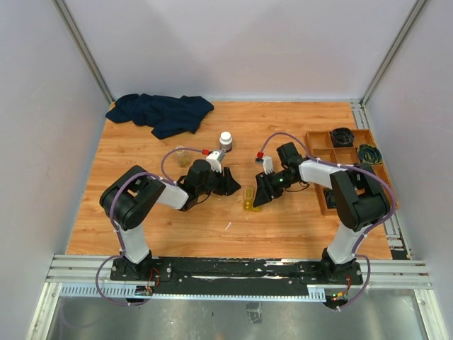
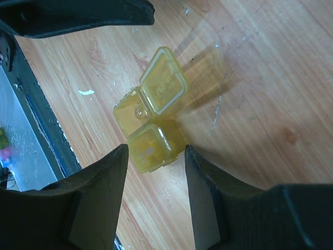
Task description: Sort the pills into containers
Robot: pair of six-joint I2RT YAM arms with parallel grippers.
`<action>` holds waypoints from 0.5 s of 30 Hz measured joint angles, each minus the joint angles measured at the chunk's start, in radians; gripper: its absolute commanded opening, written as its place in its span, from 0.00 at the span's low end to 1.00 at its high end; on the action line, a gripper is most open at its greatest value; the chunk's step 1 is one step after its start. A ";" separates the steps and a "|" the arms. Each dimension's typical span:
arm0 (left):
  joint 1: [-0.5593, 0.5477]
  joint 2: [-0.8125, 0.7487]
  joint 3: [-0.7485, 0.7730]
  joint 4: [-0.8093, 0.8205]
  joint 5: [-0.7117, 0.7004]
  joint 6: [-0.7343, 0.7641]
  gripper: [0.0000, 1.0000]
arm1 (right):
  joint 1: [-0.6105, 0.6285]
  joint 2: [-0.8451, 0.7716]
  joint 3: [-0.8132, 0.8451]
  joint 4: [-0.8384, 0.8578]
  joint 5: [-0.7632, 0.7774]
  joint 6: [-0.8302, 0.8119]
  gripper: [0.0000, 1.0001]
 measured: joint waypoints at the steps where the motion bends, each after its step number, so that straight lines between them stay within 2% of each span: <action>1: 0.000 0.002 0.000 0.003 0.005 0.000 0.51 | 0.005 0.001 0.002 -0.002 0.003 -0.002 0.48; 15: 0.002 0.033 0.000 0.056 0.087 0.014 0.51 | 0.014 0.021 0.031 -0.038 0.031 -0.010 0.40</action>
